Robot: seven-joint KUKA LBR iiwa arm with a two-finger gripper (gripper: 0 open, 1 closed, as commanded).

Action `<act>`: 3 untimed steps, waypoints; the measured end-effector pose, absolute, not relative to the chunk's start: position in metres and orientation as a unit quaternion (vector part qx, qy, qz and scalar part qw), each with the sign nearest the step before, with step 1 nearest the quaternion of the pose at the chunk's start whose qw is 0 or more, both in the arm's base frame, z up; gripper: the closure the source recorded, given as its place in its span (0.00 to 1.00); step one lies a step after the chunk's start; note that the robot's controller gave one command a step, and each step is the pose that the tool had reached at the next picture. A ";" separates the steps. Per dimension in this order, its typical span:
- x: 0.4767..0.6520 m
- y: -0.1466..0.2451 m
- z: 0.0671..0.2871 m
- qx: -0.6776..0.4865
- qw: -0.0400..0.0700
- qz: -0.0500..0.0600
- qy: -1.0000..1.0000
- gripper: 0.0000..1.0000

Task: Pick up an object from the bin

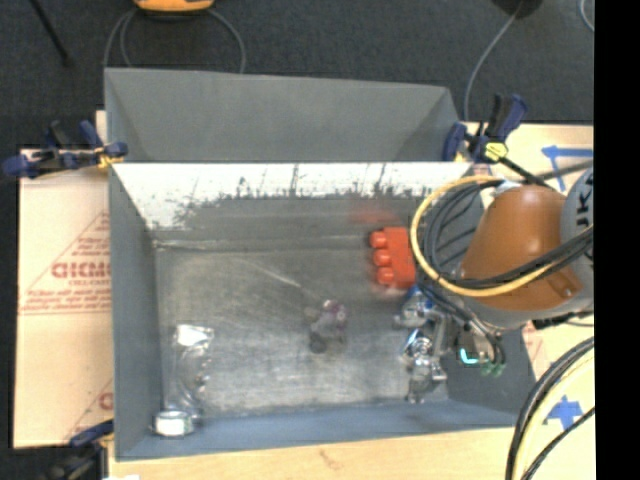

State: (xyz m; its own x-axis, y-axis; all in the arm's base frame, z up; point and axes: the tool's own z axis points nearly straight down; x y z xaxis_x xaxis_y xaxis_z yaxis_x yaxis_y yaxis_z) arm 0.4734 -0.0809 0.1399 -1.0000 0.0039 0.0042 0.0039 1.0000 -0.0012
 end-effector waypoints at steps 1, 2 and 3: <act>0.542 -0.070 0.131 -0.056 -0.004 -0.001 -0.998 0.00; 0.601 -0.026 0.073 -0.012 -0.003 0.002 -1.000 0.00; 0.537 0.009 0.076 0.089 -0.012 0.002 -0.996 0.00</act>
Offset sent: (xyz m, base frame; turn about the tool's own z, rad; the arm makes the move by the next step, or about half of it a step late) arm 0.0655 0.0101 -0.0089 0.1101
